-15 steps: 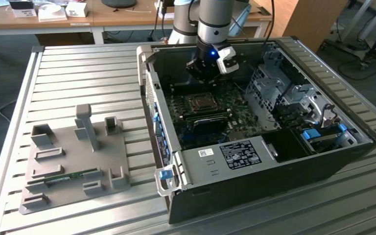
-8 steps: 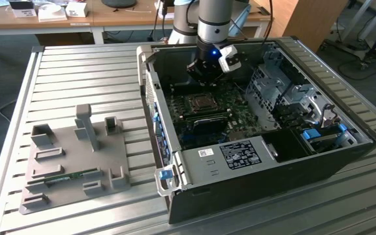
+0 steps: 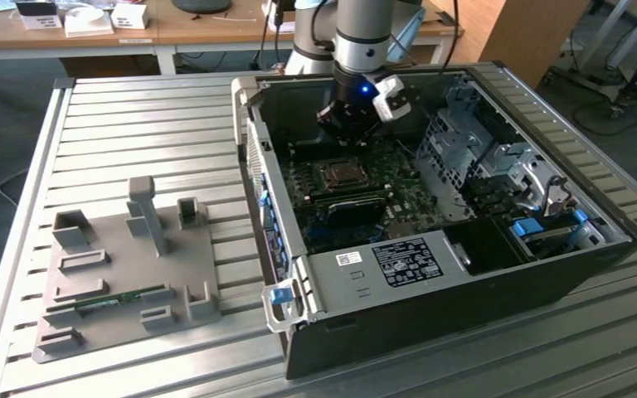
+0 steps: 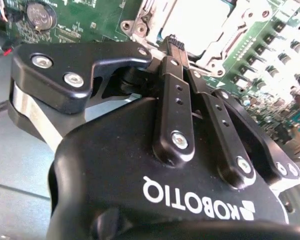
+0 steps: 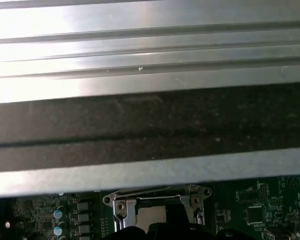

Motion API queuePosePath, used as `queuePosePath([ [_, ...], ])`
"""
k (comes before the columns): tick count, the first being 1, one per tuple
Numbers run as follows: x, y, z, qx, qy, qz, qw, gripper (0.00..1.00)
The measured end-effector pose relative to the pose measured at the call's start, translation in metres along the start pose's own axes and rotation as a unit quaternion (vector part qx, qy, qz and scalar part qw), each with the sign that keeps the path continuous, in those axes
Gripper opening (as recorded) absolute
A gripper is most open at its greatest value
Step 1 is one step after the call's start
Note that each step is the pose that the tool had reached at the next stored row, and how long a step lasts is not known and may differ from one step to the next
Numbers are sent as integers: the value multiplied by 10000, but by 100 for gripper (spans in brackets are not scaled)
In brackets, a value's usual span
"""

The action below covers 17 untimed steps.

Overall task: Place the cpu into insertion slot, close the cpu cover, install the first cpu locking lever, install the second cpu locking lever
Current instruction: 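Install the first cpu locking lever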

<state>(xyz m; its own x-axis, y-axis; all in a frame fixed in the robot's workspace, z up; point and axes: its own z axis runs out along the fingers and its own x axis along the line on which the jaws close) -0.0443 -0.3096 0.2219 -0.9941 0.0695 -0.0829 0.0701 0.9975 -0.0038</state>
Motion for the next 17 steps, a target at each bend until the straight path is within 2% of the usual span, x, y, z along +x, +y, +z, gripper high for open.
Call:
queuePosePath([
  [3, 5, -4, 0, 1, -1, -120, 9999, 11],
  [9, 5, -5, 0, 17, -1, -136, 9999, 11],
  [11, 5, -4, 1, 19, 31, -136, 9999, 11],
  [14, 5, -5, 2, 24, 118, -137, 9998, 11],
  [17, 5, -5, 1, 25, 119, -137, 9998, 11],
])
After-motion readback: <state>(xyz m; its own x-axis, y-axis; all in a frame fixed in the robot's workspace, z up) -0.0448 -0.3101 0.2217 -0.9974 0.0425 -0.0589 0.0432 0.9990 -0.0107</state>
